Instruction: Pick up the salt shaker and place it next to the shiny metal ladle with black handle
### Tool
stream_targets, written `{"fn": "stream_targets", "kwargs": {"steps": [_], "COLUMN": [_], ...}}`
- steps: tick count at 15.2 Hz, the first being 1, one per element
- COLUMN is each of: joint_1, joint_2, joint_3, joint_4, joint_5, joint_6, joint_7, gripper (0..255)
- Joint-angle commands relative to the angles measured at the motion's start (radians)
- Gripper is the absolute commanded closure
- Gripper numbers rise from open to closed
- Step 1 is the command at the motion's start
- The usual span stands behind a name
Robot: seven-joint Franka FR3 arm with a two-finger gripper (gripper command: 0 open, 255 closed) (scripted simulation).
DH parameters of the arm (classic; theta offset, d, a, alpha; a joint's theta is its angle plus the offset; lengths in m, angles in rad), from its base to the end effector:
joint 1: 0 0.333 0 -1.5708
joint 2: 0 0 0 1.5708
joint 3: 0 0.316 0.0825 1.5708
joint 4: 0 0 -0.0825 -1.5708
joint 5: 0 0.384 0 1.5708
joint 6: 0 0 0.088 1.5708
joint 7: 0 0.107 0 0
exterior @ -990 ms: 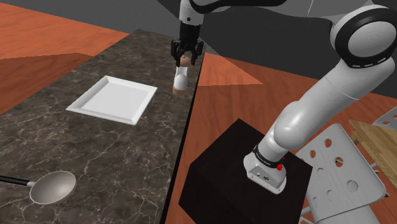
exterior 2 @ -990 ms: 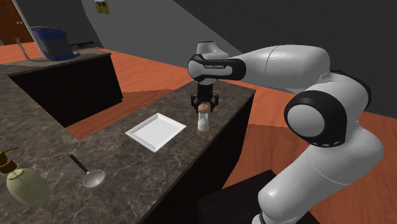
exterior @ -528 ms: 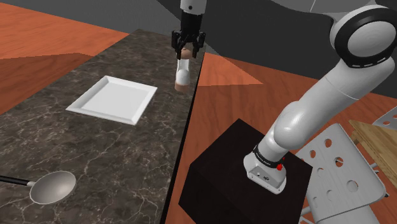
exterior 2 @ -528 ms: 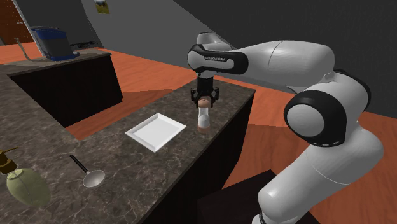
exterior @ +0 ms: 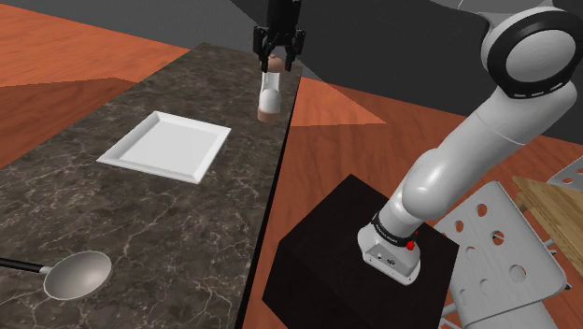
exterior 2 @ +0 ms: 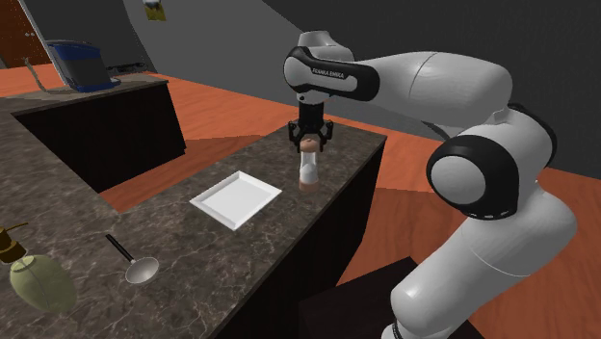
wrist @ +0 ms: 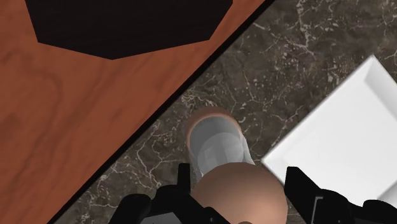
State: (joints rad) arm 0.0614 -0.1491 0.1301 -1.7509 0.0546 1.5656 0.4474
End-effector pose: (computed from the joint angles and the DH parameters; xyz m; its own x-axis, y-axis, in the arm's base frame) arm 0.4942 0.1066 0.6176 0.9657 -0.2549 -0.0490 -0.2559 -0.9666 -0.0156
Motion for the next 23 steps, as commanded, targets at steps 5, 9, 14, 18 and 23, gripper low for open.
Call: {"fn": "stream_targets", "kwargs": {"steps": [5,9,14,18,23], "joint_1": [0.0,0.0,0.001,0.002,0.006], "joint_2": [0.023,0.044,0.077,0.111,0.166], "joint_3": [0.001,0.002,0.003,0.005,0.009], "joint_4": [0.108,0.188,0.297,0.396,0.54], "joint_5": [-0.003,-0.005,-0.009,-0.012,-0.019], "joint_6": [-0.085,-0.144,-0.22,-0.286,-0.375], "joint_7": [0.006,0.01,0.016,0.021,0.03], "gripper": [255,255,255,255,255]}}
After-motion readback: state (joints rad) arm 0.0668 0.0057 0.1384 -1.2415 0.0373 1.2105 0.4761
